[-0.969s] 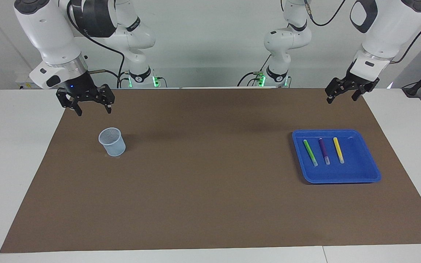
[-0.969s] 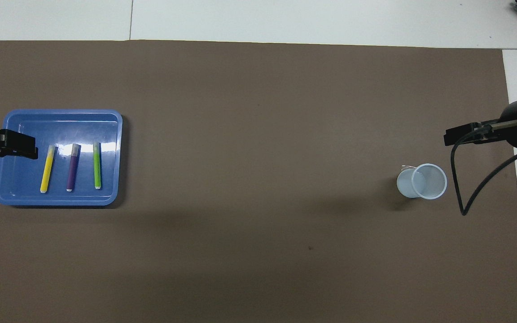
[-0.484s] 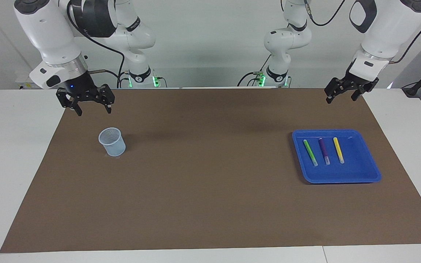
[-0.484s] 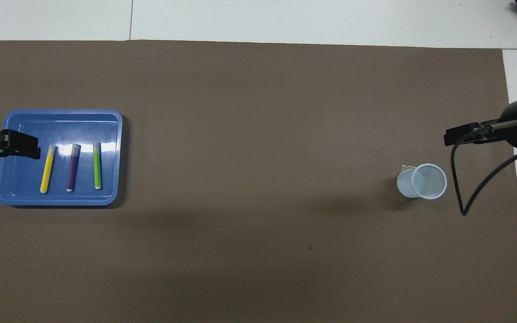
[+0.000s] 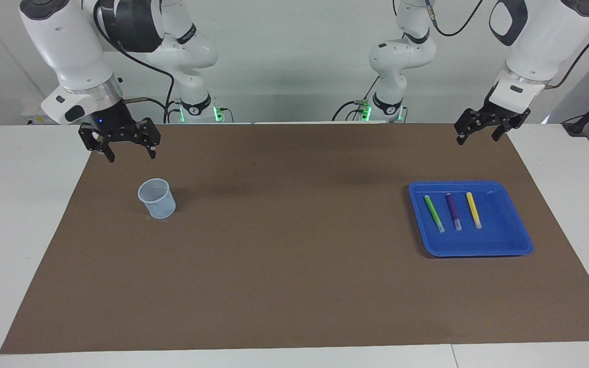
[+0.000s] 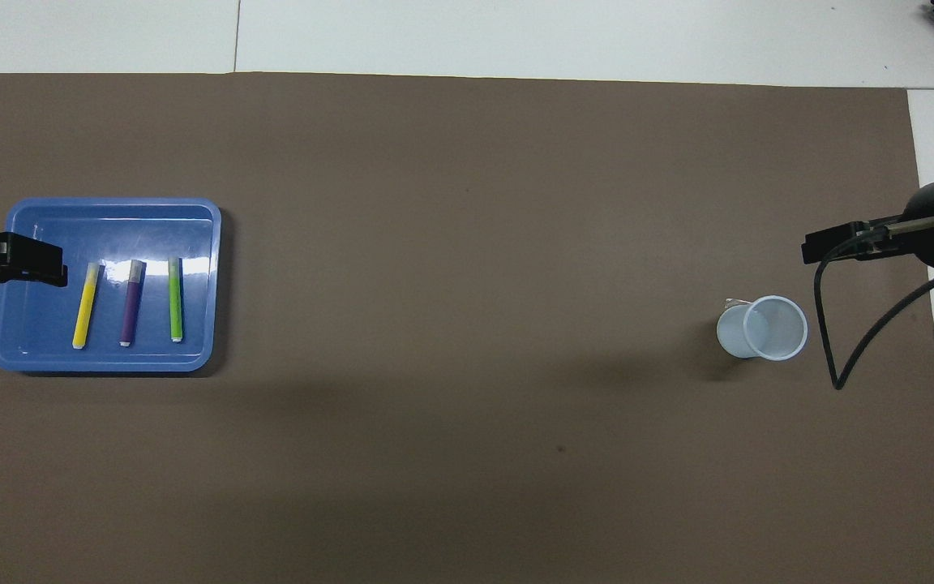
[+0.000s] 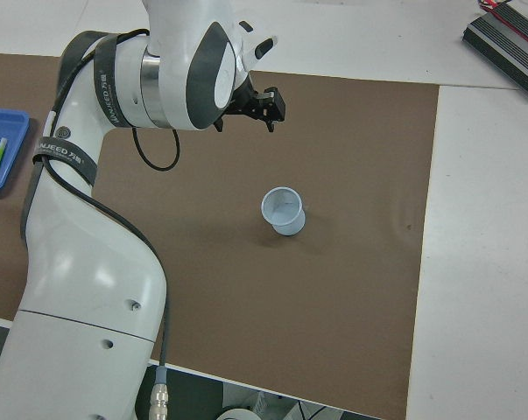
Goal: Right arm passes pens to left for tray arrangement
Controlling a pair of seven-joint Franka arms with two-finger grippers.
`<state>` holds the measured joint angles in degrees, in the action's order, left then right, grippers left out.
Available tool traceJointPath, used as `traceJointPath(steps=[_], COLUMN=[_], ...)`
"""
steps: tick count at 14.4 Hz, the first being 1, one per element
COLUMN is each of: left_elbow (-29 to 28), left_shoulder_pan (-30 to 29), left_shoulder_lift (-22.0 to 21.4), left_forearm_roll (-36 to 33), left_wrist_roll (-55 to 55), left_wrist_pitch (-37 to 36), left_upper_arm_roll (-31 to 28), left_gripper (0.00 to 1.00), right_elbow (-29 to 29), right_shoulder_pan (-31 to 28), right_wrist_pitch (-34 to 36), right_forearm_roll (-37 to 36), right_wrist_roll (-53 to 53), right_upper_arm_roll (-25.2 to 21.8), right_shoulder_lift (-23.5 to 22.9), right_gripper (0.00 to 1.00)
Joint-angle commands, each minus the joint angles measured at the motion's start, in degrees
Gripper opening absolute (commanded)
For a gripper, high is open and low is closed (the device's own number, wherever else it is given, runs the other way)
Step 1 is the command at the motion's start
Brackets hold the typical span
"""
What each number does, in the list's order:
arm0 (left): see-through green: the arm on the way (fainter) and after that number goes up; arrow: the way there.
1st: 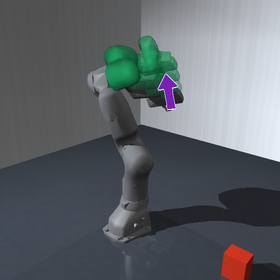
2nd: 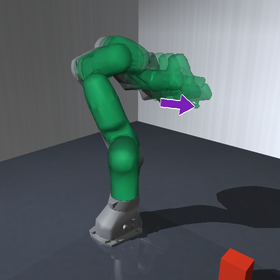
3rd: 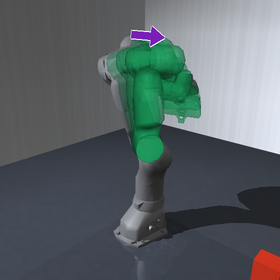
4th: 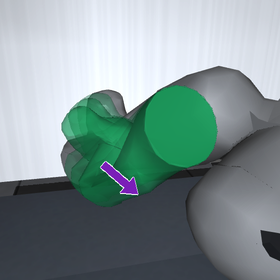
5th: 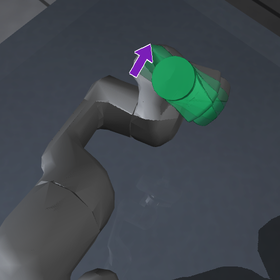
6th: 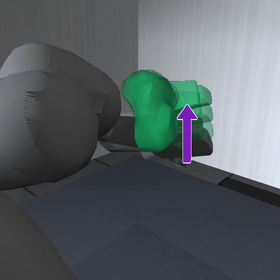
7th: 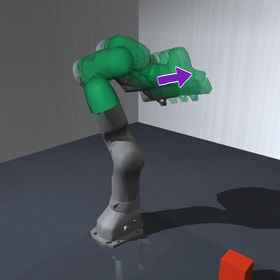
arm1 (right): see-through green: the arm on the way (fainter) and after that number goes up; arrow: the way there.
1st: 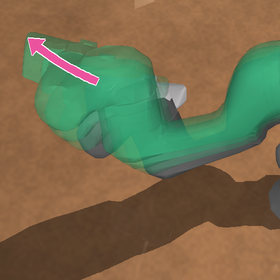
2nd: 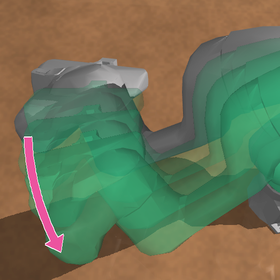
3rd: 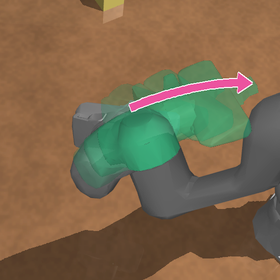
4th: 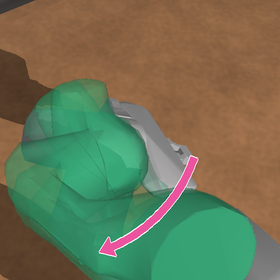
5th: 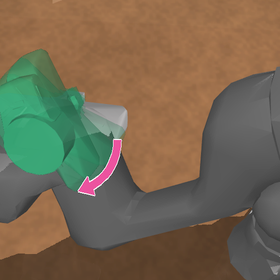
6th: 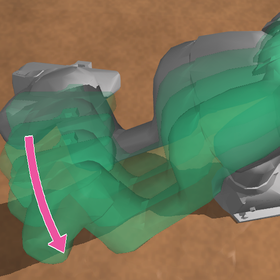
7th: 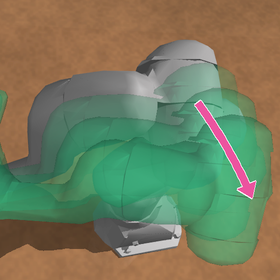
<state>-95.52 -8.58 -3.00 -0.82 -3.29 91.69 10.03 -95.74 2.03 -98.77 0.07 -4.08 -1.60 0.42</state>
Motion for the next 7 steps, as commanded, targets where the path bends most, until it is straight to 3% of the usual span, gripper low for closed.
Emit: traceJointPath(steps=[1, 7], left_elbow=[-0.1, 0.3], left_shoulder_pan=[0.9, 6.6], left_shoulder_lift=[-0.7, -0.5], left_forearm_roll=[0.4, 0.5], left_wrist_roll=[0.5, 0.3], left_wrist_pitch=[0.4, 0.1], left_upper_arm_roll=[-2.4, -7.4], left_gripper=[1.00, 1.00], right_elbow=[-0.2, -0.3], right_shoulder_pan=[-0.5, -0.5], right_wrist_pitch=[0.7, 0.7], right_forearm_roll=[-0.4, -0.4], right_wrist_roll=[-1.1, -1.1], right_upper_arm_roll=[0.4, 0.4], right_shoulder_lift=[0.6, 0.6], right_gripper=[1.00, 1.00])
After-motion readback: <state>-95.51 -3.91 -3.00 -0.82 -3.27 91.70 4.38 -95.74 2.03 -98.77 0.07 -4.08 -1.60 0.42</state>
